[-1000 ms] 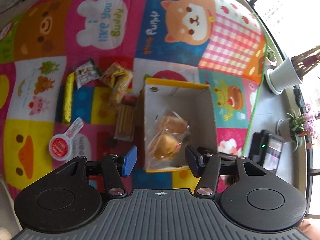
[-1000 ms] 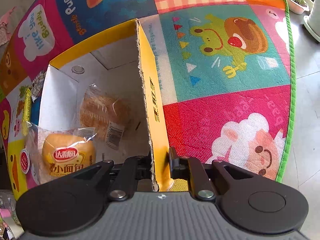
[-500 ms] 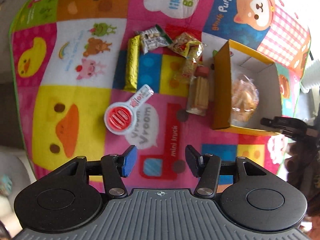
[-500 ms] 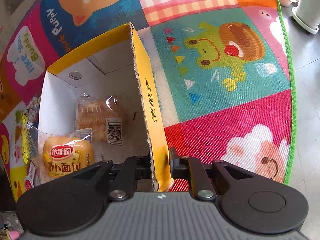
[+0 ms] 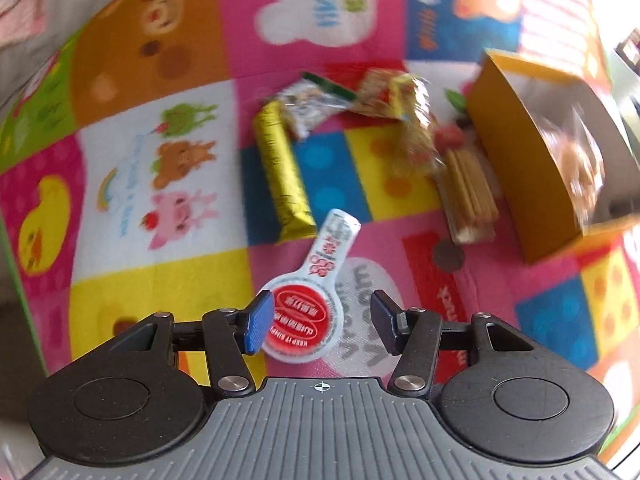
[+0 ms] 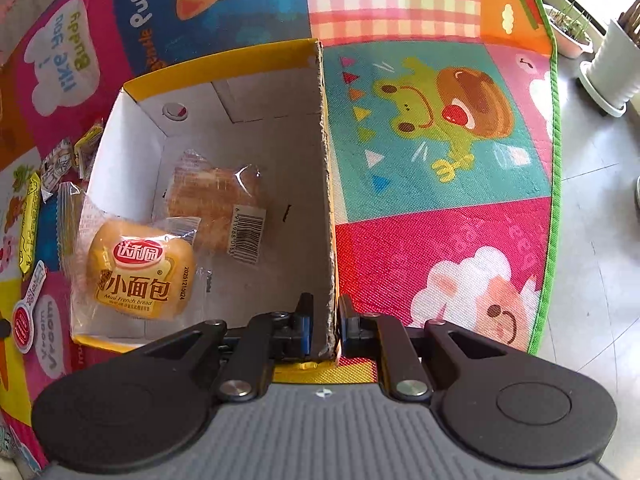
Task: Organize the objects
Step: 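Grasp the red-lidded spoon-shaped snack with the left gripper, then carry the red-lidded snack over the box and release it inside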
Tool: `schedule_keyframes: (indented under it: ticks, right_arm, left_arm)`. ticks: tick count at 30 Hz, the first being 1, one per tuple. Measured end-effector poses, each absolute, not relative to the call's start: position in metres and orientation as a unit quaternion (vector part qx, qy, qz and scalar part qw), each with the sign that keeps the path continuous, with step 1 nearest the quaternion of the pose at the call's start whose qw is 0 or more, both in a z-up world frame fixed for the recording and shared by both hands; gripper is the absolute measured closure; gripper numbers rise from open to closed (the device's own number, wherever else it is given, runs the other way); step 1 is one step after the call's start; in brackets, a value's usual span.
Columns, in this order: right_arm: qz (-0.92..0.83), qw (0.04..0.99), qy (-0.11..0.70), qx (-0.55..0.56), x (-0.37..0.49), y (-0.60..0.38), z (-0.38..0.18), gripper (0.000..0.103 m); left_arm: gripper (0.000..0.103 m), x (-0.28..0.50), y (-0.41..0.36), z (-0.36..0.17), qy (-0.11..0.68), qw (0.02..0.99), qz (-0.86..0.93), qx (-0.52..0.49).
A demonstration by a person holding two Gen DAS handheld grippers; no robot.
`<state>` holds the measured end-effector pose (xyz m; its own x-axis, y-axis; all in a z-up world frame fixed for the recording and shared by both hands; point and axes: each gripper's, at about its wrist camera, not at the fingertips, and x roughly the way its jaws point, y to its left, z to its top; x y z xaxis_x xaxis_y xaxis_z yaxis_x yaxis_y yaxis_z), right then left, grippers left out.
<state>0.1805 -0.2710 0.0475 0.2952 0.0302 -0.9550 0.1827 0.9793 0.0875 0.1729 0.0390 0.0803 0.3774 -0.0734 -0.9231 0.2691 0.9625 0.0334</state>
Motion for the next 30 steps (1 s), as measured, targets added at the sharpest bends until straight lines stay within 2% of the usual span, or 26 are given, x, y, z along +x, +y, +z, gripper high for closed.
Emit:
schedule_keyframes:
  ticks: [4,9,10,11,14,18,22,30]
  right_arm:
    - [-0.049,0.801,0.589,0.094,0.183,-0.272,0.038,0.090]
    - [-0.043,0.803,0.591,0.060,0.183,-0.261,0.028,0.090]
    - [-0.042,0.803,0.591,0.065,0.182,-0.261,0.028,0.090]
    - [-0.041,0.802,0.591,0.071,0.182,-0.261,0.029,0.090]
    - [-0.036,0.804,0.588,0.080,0.179,-0.261,0.032,0.090]
    - [-0.036,0.811,0.579,0.075,0.178,-0.259,0.035,0.090]
    - [-0.037,0.816,0.572,0.075,0.177,-0.259,0.038,0.090]
    - [-0.025,0.813,0.576,0.079,0.175,-0.260,0.037,0.090]
  left_arm:
    - [0.045,0.181,0.041,0.063,0.551,0.800,-0.161,0.175]
    - [0.042,0.188,0.052,0.052,0.559,0.797,-0.174,0.147]
    - [0.040,0.188,0.053,0.050,0.561,0.797,-0.174,0.142]
    - [0.033,0.188,0.053,0.048,0.565,0.794,-0.175,0.141]
    - [0.026,0.193,0.051,0.037,0.579,0.784,-0.170,0.147]
    - [0.028,0.199,0.059,0.041,0.582,0.788,-0.165,0.118]
    - [0.045,0.196,0.060,0.045,0.583,0.794,-0.140,0.104]
    - [0.046,0.173,0.064,0.049,0.603,0.777,-0.158,0.091]
